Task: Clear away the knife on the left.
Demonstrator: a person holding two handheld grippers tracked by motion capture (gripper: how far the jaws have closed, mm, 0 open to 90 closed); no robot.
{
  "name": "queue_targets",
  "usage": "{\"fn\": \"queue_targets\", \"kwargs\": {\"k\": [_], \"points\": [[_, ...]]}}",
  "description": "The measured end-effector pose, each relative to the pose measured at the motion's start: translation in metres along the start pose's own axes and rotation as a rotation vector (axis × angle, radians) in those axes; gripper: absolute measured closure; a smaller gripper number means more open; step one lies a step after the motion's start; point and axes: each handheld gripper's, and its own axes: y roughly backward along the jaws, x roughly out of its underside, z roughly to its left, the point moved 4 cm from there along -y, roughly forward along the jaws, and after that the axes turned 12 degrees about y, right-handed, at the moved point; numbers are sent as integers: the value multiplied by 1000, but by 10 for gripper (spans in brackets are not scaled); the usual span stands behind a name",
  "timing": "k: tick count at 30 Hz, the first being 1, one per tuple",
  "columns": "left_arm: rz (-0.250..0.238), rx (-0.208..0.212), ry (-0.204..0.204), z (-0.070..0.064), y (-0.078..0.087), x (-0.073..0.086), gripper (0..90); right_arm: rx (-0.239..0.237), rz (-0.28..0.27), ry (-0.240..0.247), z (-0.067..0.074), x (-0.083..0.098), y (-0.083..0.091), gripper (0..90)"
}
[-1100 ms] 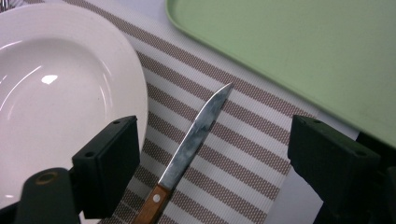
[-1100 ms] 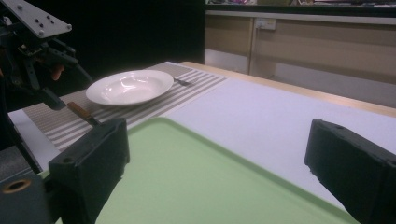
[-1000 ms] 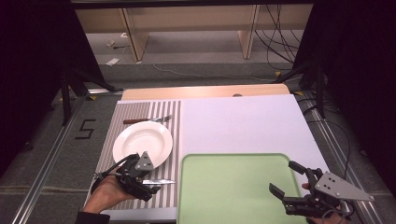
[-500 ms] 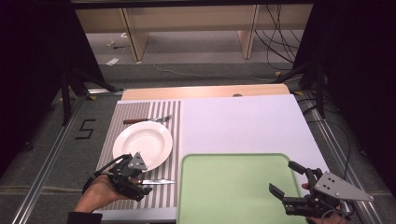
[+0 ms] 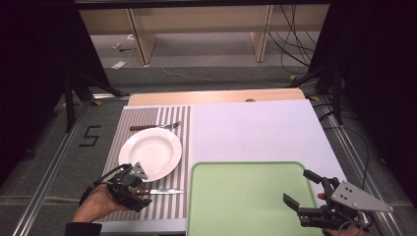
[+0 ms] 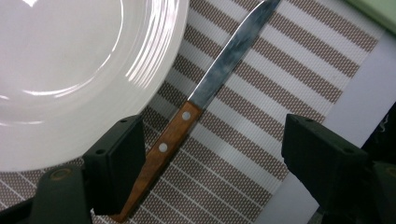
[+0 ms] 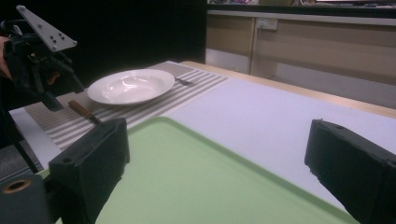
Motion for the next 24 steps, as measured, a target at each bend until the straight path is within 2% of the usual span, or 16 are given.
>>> {"fn": "queue_targets", "kwargs": {"k": [3, 5, 6, 9, 12, 15, 24], "points": [[22, -13, 24, 6, -2, 4, 217, 0, -1, 0, 0, 0, 0, 75], [20, -24, 22, 11, -4, 5, 222, -1, 1, 0, 0, 0, 0, 75], [19, -30, -14, 15, -5, 4, 222, -3, 3, 0, 0, 0, 0, 75], [39, -24, 73, 16, -8, 7, 220, -3, 3, 0, 0, 0, -1, 75], [69, -31, 107, 22, -12, 8, 224, -4, 6, 0, 0, 0, -1, 75], [80, -42, 115, 25, -15, 9, 228, -4, 8, -2, 0, 0, -1, 75], [98, -25, 102, 26, -23, 9, 264, -4, 6, -1, 0, 0, -1, 75]]}}
